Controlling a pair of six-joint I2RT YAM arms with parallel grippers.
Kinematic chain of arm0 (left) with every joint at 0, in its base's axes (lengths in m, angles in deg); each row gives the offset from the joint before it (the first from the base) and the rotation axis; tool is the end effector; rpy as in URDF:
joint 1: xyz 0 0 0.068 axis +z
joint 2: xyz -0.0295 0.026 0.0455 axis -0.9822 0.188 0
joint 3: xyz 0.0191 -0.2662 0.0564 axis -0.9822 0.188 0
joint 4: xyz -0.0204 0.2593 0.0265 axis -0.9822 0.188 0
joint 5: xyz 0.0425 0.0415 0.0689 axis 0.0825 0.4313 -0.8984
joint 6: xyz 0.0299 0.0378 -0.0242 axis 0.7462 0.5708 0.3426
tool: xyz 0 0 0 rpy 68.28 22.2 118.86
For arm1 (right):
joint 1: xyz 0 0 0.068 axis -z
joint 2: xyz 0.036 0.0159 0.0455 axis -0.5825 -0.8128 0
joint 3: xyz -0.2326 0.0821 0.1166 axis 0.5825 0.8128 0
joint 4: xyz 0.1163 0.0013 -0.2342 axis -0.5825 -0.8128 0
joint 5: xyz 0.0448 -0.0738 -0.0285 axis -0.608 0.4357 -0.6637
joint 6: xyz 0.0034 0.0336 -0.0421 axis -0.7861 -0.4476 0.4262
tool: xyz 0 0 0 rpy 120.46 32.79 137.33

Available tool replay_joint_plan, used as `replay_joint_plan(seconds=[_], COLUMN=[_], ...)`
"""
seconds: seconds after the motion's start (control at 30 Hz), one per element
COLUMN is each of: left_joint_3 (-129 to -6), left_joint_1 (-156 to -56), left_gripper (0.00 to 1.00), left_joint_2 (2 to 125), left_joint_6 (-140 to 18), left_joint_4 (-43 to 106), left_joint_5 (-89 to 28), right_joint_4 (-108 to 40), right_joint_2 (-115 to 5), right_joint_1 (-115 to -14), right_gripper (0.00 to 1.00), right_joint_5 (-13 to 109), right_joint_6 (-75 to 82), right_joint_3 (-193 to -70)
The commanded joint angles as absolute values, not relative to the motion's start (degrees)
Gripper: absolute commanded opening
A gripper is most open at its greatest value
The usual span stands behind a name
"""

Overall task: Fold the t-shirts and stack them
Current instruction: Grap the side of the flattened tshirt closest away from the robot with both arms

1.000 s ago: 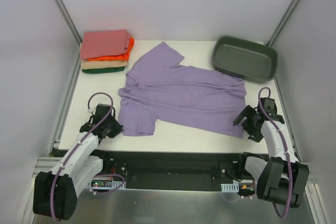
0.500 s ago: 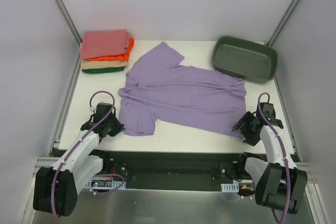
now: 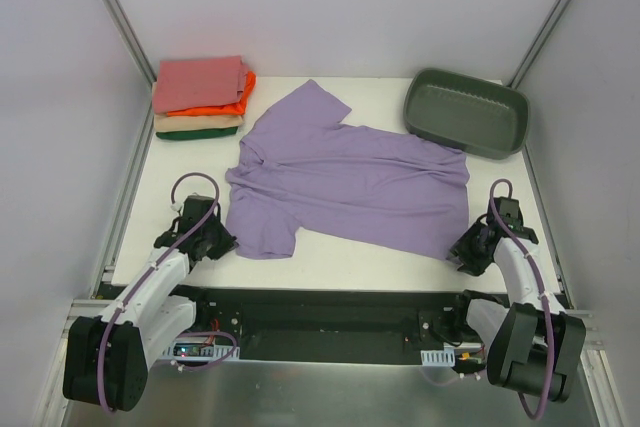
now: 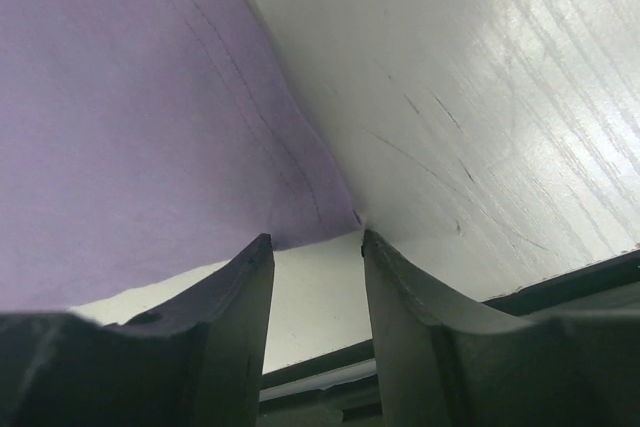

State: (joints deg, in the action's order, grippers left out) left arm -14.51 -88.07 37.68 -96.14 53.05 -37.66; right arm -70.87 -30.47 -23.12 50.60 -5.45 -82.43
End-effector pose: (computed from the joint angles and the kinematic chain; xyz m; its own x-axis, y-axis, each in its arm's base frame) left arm 0.1596 -0.0258 0.1572 -0.6404 -0.6380 -0.4276 -0.4397 0.7610 -0.4770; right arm 0.1562 -0.0317 0.1625 -0.8158 0.4602 -0.3503 0.4245 0.8878 0.1776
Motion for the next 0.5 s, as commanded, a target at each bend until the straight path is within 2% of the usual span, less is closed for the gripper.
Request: replay_joint_plan(seconds=[0.0,0.47], left_joint_3=[-14.29,-14.99], left_joint_1=[-87.78,-87.78], left_gripper=[0.00,0.00], left_joint_2=[38.72,40.92], left_joint_6=[-94.46,-93.76], left_joint_4=[53.82,53.38], left_joint_5=[-38.37,-37.40], right_joint_4=[-69.48,-65.87], right_joint_2=[-30.39,-33.03], right_joint_1=[-22.88,-22.88], right_gripper=[0.42,0.34], right_joint_5=[50.52,52.89], right_joint_6=[-6.89,-6.45], right_joint_3=[-81.31,-80.96])
